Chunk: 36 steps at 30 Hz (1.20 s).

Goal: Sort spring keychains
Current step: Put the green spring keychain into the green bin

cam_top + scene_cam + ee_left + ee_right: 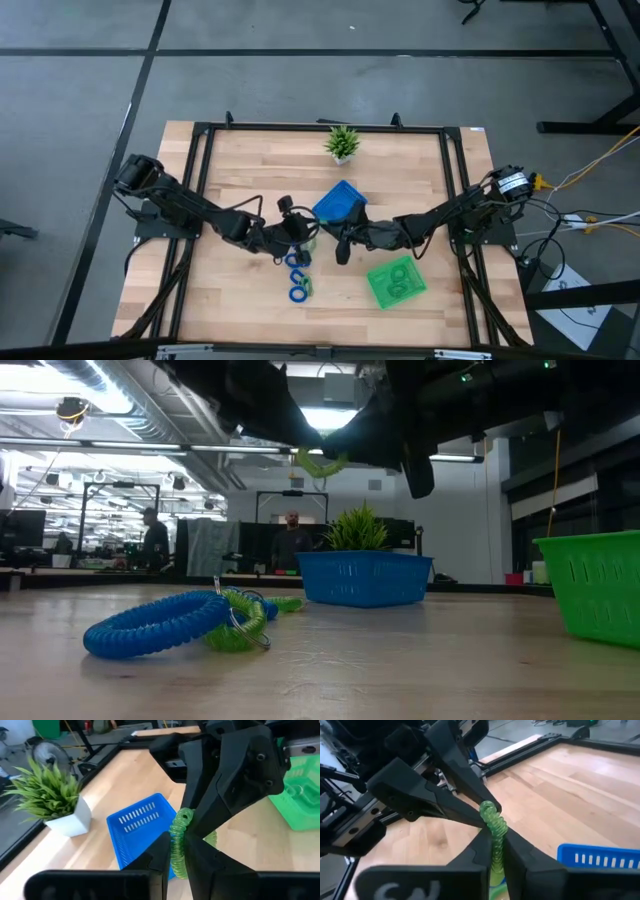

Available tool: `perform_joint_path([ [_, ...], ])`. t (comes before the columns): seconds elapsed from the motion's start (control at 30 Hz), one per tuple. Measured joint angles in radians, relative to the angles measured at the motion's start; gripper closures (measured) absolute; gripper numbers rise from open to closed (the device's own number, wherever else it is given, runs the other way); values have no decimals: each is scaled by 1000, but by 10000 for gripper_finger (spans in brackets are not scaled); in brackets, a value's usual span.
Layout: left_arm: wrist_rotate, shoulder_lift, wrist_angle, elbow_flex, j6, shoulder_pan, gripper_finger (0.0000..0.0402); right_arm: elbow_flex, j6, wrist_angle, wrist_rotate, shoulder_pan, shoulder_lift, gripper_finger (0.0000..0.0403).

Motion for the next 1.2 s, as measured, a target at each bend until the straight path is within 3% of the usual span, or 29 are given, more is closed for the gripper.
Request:
perform_joint_path([
  [0.27,164,-74,-97,0,-28,0,350,0,34,-69,-6,0,0,381],
  [0.6,169,-246,-343,0,-134,-30,349,0,53,-91,-61,2,0,378],
  [0.83,167,-318,-473,0,-187,-68,351,0,69,-100,-161,15,-10,381],
  [1.0,167,-325,-543,0,-210,-74,348,0,70,-137,-280,22,-85,381],
  [1.2,165,-325,-579,-3,-214,-70,353,0,67,-239,-292,66,-216,379],
])
